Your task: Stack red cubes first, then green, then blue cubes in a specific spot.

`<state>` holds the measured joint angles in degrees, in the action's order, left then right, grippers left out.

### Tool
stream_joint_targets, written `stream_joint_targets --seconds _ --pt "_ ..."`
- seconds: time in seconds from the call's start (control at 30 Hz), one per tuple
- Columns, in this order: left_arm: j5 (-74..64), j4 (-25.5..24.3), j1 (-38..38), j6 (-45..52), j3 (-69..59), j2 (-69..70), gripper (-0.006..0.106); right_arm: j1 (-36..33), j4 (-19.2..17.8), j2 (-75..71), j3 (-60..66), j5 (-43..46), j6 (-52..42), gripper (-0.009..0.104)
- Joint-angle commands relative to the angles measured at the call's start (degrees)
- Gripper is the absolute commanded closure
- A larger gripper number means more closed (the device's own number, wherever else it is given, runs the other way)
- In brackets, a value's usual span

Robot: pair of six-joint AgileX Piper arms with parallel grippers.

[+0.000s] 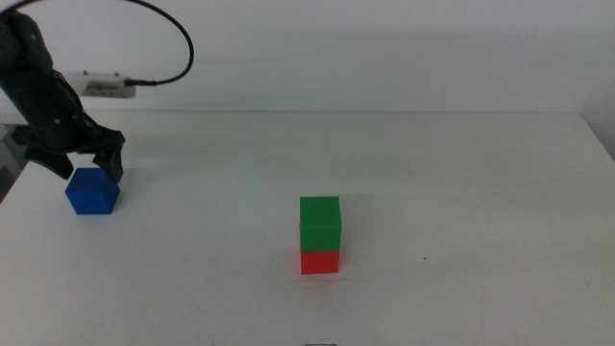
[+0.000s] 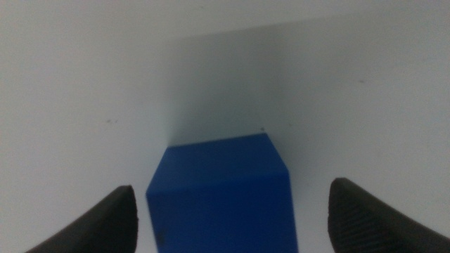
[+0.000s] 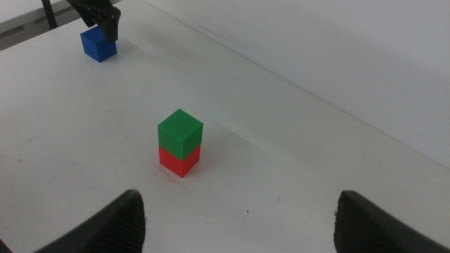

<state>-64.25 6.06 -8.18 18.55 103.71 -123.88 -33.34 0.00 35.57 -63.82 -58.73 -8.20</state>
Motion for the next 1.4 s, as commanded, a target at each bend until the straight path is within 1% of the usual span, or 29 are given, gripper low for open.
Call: stream_joint_targets --seconds 0.0,0.2,0.27,0.33,0.4,0.53,0.6,0.7,0.77,0.9,1.03,1.1,1.17,1.23,1.3,1.37 --pt "0.25 0.65 -0.01 0.5 2.58 1.88 0.009 0.38 -0.73 0.38 -1.34 4.08 -0.47 0.013" --pt "0.39 0.65 -0.01 0.5 2.72 -0.7 0.011 0.38 -0.73 0.38 -1.34 4.08 -0.47 0.013" --pt "0.39 0.65 -0.01 0.5 2.72 -1.09 0.013 0.38 -0.73 0.38 -1.34 4.08 -0.47 0.013" --pt "0.39 0.65 -0.01 0.45 2.72 -1.3 0.018 0.38 -0.73 0.38 -1.34 4.08 -0.47 0.013" --pt "0.39 0.65 -0.01 0.04 2.72 -1.3 0.027 0.38 -0.73 0.38 -1.34 4.08 -0.47 0.013" --pt "0.15 0.59 -0.01 0.27 2.72 -1.3 0.051 0.38 -0.73 0.38 -1.34 4.08 -0.47 0.013" --pt "-1.16 1.19 -0.01 1.9 2.84 -0.91 0.063 0.38 -0.73 0.38 -1.34 4.08 -0.47 0.013" --pt "-4.17 1.74 -0.01 5.73 2.84 0.86 0.077 0.38 -0.73 0.38 -1.34 4.08 -0.47 0.013" --pt "-6.76 1.98 -0.01 5.91 2.84 2.96 0.084 0.38 -0.73 0.38 -1.34 4.08 -0.47 0.013" --pt "-11.54 3.41 0.35 -2.07 1.53 8.42 0.092 0.38 -0.73 0.38 -1.34 4.08 -0.47 0.013" --pt "-7.48 3.14 3.68 -9.71 -9.25 18.4 0.094 0.38 -0.73 0.38 -1.34 4.08 -0.47 0.013" --pt "-6.6 3.98 6.5 -15.84 -15.99 24.78 0.094 0.38 -0.73 0.38 -1.34 4.08 -0.47 0.013" --pt "-6.53 3.58 10.34 -21.01 -19.91 30.13 0.094 0.38 -0.73 0.38 -1.34 4.08 -0.47 0.013" --pt "-6.95 0.73 16.33 -26.15 -20.97 33.1 0.094 0.38 -0.73 0.38 -1.34 4.08 -0.47 0.013" --pt "-8.15 -5.72 23.11 -33.28 -19.65 34.13 0.094 0.38 -0.73 0.38 -1.34 4.08 -0.47 0.013" --pt "-11.08 -9.26 28.31 -40.1 -16.75 33.21 0.094 0.38 -0.73 0.38 -1.34 4.08 -0.47 0.013"
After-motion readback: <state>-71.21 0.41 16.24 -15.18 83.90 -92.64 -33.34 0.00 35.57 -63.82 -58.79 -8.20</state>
